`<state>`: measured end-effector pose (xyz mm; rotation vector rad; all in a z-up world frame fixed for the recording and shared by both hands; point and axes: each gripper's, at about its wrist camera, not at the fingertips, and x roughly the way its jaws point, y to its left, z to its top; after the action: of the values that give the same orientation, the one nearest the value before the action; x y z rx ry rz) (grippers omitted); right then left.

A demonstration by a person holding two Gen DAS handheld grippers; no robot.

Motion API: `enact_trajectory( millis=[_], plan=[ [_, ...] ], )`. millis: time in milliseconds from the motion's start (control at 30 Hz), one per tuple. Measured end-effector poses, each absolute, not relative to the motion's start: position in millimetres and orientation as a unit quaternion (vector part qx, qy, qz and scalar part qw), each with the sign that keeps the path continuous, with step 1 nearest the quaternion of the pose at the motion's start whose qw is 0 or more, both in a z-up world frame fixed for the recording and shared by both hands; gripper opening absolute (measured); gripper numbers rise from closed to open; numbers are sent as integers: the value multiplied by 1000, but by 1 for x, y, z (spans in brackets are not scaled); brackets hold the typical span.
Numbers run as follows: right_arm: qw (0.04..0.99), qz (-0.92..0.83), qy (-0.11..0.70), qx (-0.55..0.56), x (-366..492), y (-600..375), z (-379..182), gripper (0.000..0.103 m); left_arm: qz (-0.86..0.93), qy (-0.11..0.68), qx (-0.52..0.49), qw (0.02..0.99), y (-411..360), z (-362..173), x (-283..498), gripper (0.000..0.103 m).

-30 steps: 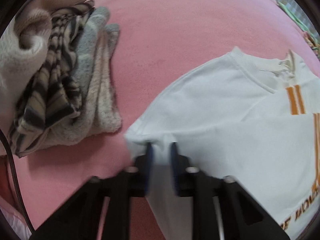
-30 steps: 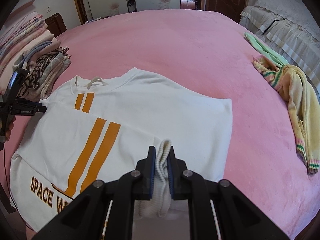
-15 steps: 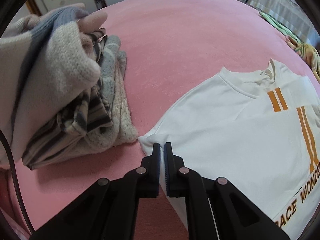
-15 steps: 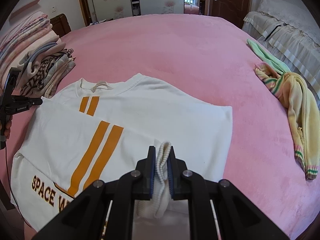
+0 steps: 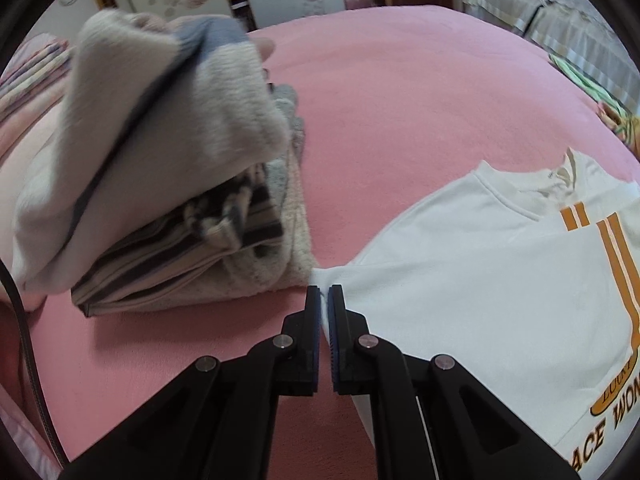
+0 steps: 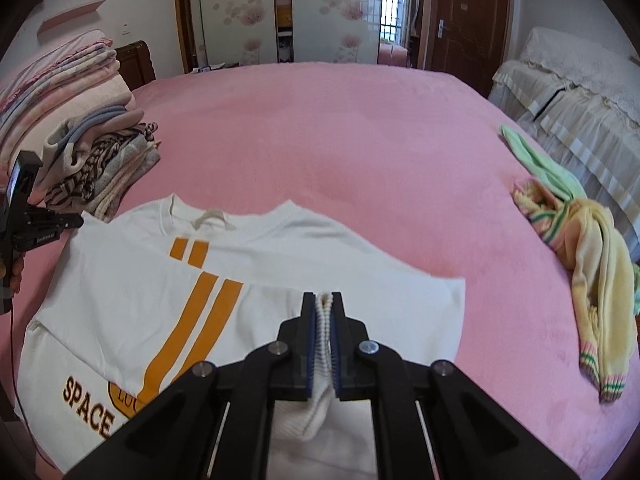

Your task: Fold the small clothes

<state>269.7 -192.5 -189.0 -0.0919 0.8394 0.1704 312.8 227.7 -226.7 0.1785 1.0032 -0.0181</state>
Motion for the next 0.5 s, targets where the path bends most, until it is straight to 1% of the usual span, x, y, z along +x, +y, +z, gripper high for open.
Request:
enact_trajectory(
  millis=[133, 267, 400, 433, 500],
  plan=[
    [916, 75, 391, -44, 284, -195, -190, 5, 29, 469, 73, 880, 235, -230, 312, 1],
    [904, 61, 420, -47, 301, -200, -214, 6, 58, 477, 36, 876, 252, -235, 319, 1],
    [894, 47, 440, -69, 308, -199, -239, 6, 52, 487, 49, 870, 251, -238, 316, 1],
    [891, 43, 445, -74, 309, -199, -242, 8, 49, 489, 56, 869, 247, -239, 316, 2],
    [887, 35, 455, -74, 311, -200, -244, 15, 45, 493, 69, 866, 240, -240, 314, 3]
  ],
)
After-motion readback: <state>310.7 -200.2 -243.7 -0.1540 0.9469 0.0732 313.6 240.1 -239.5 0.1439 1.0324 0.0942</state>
